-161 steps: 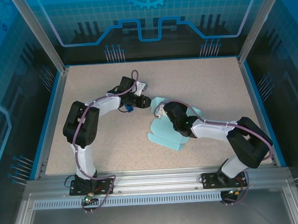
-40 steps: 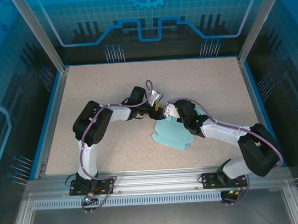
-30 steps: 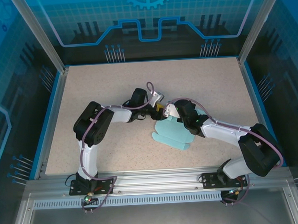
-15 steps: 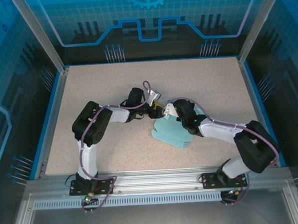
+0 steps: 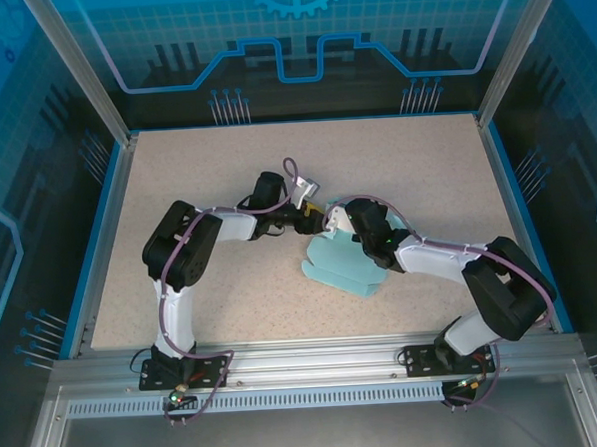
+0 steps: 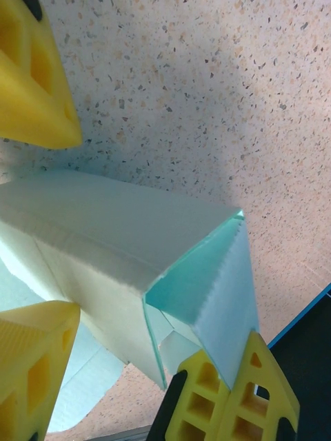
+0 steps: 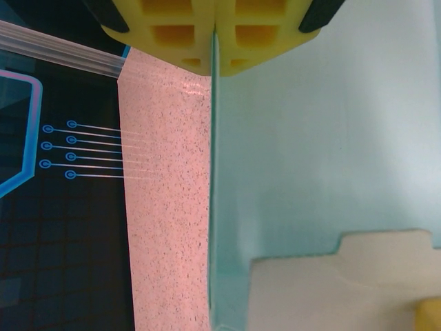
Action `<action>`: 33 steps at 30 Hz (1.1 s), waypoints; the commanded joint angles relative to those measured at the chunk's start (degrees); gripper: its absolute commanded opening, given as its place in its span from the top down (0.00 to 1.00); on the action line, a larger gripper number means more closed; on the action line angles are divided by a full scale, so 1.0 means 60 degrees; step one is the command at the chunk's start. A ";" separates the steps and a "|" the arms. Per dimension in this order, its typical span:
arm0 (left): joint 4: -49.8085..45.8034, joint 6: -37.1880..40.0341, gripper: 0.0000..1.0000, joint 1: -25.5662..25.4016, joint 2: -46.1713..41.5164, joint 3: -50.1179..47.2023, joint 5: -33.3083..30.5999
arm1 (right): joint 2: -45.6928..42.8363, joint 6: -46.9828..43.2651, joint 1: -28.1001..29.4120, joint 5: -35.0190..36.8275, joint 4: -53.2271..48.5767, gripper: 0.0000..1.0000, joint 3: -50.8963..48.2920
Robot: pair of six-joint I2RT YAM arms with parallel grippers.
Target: Fold the paper box
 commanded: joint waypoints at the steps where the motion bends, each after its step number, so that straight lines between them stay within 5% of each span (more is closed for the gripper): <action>1: -0.0011 0.0256 0.35 -0.0107 0.0073 0.0260 0.0253 | 0.0260 0.0037 0.0136 -0.0449 -0.0704 1.00 0.0169; 26: 0.0634 0.0055 0.28 -0.0461 -0.0152 -0.0224 -0.0163 | -0.0121 0.0901 -0.0102 -0.0999 -0.1855 1.00 0.0924; 33: 0.0123 0.0114 0.26 -0.0741 -0.0100 -0.0108 -0.1798 | -0.0221 0.1332 -0.0135 -0.1550 -0.2068 1.00 0.1035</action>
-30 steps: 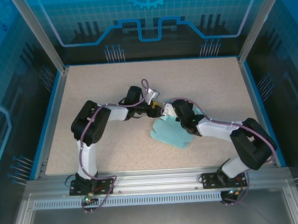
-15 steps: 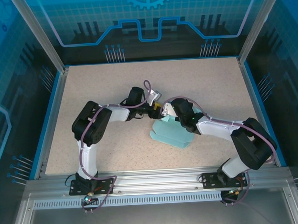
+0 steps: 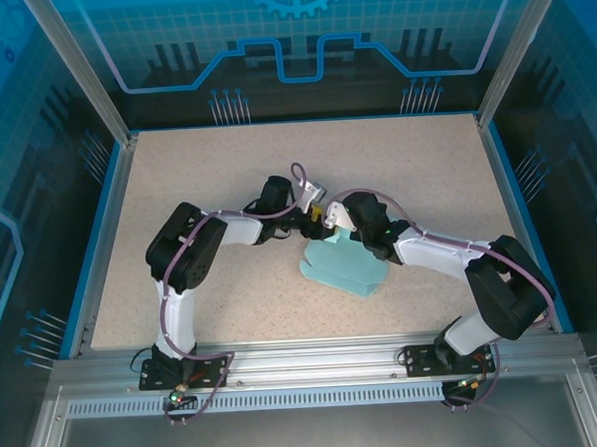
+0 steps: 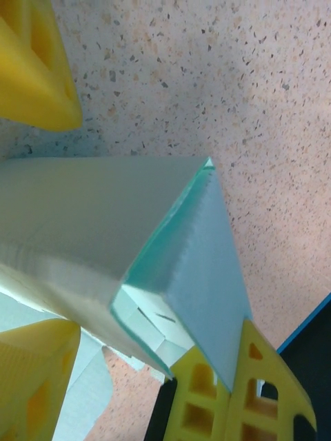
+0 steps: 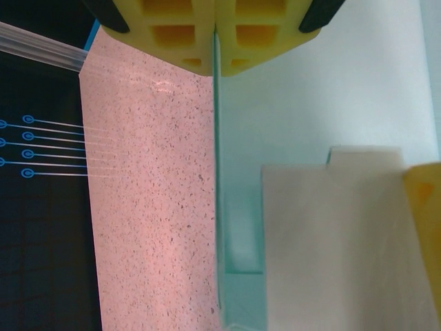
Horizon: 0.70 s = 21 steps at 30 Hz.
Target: Fold the paper box
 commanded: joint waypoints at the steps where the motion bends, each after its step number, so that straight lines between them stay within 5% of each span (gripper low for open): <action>1: -0.0249 0.0084 0.26 -0.0258 -0.0092 0.0044 -0.1302 | -0.0244 0.0358 0.0000 -0.0785 -0.0381 1.00 0.0192; 21: -0.0067 0.0348 0.57 -0.0295 -0.0634 -0.0610 -0.3344 | -0.0562 0.0083 -0.0054 -0.0258 -0.0759 1.00 0.0053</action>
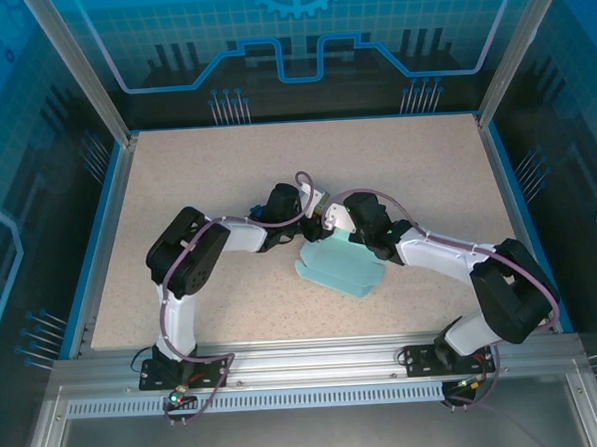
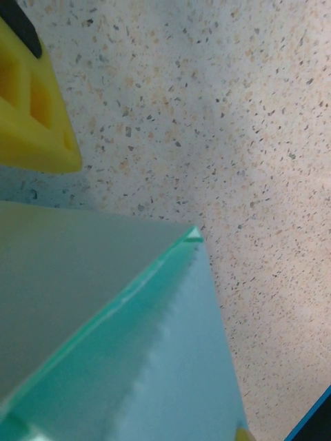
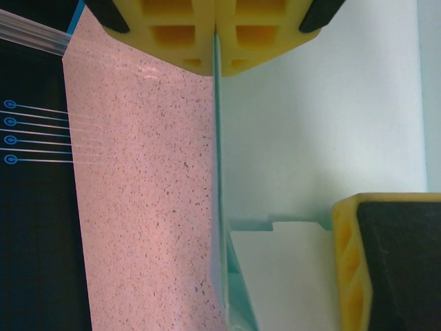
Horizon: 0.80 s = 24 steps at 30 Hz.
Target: Fold the paper box
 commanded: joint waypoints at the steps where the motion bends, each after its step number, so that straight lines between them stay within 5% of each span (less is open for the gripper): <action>1: -0.0226 0.0228 0.58 0.0175 -0.0338 -0.0179 -0.0983 | -0.0280 -0.0056 -0.0044 0.0278 -0.0461 1.00 0.0069; 10: -0.0795 -0.0042 0.75 0.0167 -0.0383 -0.0026 -0.2720 | -0.0176 -0.0026 0.0161 0.0550 -0.0818 1.00 0.0278; 17: -0.0891 -0.0118 0.53 0.0175 -0.0579 -0.0048 -0.1882 | -0.0206 0.0001 0.0207 0.0640 -0.0933 1.00 0.0313; 24: -0.0960 -0.0008 0.48 0.0362 -0.0904 -0.0248 -0.1789 | -0.0231 -0.0011 0.0168 0.0658 -0.0964 1.00 0.0313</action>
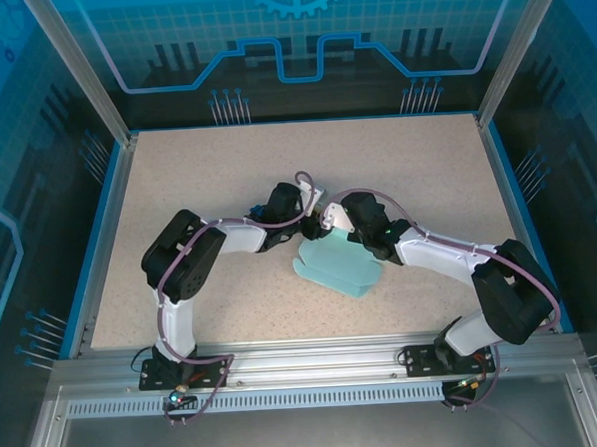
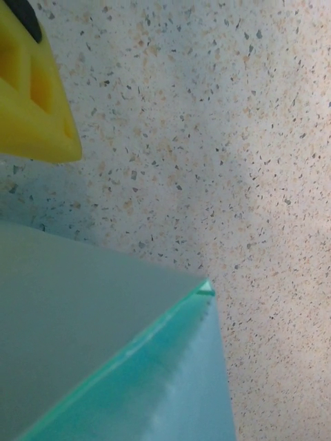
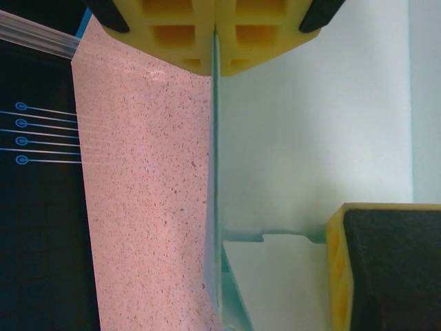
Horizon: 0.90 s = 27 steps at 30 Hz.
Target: Fold the paper box
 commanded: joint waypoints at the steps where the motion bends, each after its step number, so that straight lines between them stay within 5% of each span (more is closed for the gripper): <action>1: -0.0307 -0.0019 0.47 0.0499 -0.0523 -0.0260 -0.0467 | -0.0198 -0.0048 -0.0018 0.0381 -0.0751 1.00 0.0145; 9: -0.0427 0.0098 0.47 0.0530 -0.0615 -0.0337 -0.0513 | -0.0093 -0.0019 -0.0023 0.0379 -0.0869 1.00 0.0219; 16: -0.0261 0.0138 0.70 0.0462 -0.0528 -0.0300 -0.0620 | 0.0092 0.0075 0.0054 0.0465 -0.1094 1.00 0.0330; 22: -0.0157 -0.0260 0.78 0.0415 -0.0440 -0.0209 -0.1290 | 0.0182 0.0271 0.0154 0.0399 -0.1231 1.00 0.0376; 27: -0.0108 -0.0715 0.70 0.0407 -0.0446 -0.0215 -0.2049 | 0.0034 0.0494 0.0181 0.0132 -0.1254 1.00 0.0302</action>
